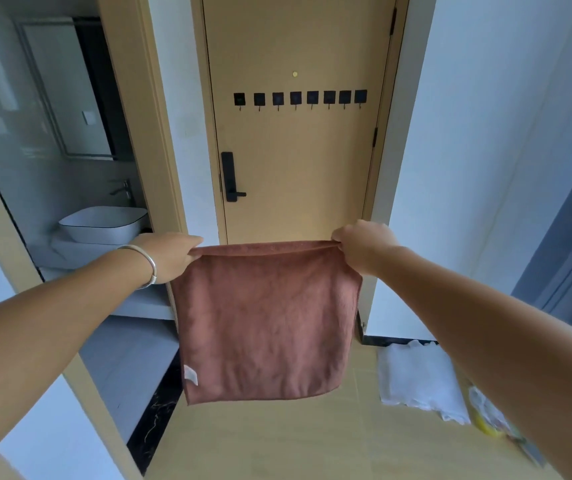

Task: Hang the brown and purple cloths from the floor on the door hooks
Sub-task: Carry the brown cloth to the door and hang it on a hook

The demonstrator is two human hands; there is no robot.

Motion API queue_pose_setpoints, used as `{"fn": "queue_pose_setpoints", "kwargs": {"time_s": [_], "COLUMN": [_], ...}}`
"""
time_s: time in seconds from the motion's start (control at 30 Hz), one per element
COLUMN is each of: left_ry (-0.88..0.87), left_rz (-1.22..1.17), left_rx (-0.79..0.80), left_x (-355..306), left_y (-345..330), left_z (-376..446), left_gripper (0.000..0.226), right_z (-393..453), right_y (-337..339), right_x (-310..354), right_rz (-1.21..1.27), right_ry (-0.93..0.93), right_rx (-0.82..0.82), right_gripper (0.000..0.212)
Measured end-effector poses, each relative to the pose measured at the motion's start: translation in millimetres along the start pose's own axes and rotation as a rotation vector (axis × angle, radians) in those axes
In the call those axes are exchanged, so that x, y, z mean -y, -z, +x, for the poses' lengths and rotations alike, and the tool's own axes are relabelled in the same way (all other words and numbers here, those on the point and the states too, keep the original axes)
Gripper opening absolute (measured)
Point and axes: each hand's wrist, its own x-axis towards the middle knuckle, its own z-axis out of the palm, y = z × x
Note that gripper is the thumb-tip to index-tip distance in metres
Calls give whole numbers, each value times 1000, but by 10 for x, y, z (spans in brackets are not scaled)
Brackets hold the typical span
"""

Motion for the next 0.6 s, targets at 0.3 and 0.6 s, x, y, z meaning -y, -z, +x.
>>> {"fn": "queue_pose_setpoints", "kwargs": {"time_s": [0.3,0.6], "left_ry": [35,26], "left_rz": [-65,-41], "left_rx": [-19,-135], "left_x": [193,854], "left_y": [-111,12], "left_z": [994,2451], "left_gripper": [27,37], "right_z": [1095,2468], "right_y": [-410,-450], "right_x": [-271,-244], "right_rz": [69,-111], "right_ry": [14,-5], "right_rx": [-25,-28], "right_gripper": [24,27]}}
